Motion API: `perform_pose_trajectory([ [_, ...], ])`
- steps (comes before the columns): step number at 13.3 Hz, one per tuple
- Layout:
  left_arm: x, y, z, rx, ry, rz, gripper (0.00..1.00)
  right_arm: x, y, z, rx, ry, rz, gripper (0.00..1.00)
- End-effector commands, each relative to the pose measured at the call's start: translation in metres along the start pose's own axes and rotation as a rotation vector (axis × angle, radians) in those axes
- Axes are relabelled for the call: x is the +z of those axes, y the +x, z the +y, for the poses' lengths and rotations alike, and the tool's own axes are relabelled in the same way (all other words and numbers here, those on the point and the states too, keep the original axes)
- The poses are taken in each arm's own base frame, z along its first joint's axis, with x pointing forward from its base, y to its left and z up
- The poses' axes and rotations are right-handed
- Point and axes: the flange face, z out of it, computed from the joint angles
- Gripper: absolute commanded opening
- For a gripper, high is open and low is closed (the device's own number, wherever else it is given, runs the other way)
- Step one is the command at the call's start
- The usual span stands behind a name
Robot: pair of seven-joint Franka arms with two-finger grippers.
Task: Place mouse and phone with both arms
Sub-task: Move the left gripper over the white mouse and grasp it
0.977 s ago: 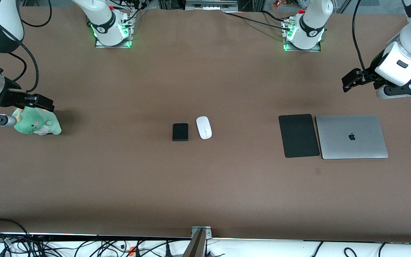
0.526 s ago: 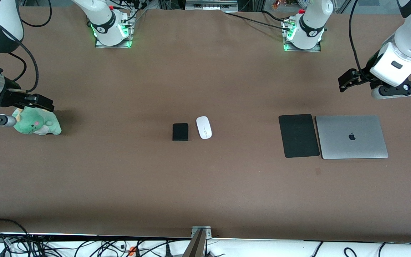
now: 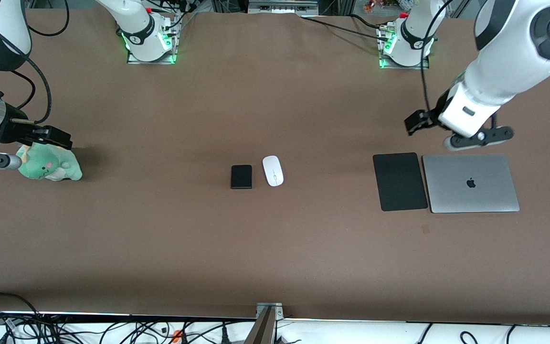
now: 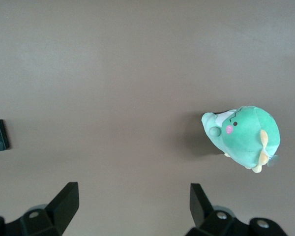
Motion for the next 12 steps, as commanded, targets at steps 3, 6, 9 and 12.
perform_pose_trajectory([
  [3, 0.071, 0.007, 0.089, -0.028, -0.081, -0.019, 1.0, -0.004, -0.002, 0.005, 0.008, -0.009, 0.003, 1.0],
  [6, 0.135, -0.014, 0.166, -0.072, -0.117, -0.008, 1.0, -0.004, -0.002, 0.005, 0.008, -0.009, 0.003, 1.0],
  [9, 0.202, -0.043, 0.221, -0.059, -0.124, -0.021, 1.0, -0.003, -0.002, 0.005, 0.011, -0.01, 0.001, 1.0],
  [12, 0.263, -0.074, 0.264, -0.076, -0.124, 0.003, 1.0, -0.001, -0.002, 0.005, 0.011, -0.01, -0.006, 1.0],
])
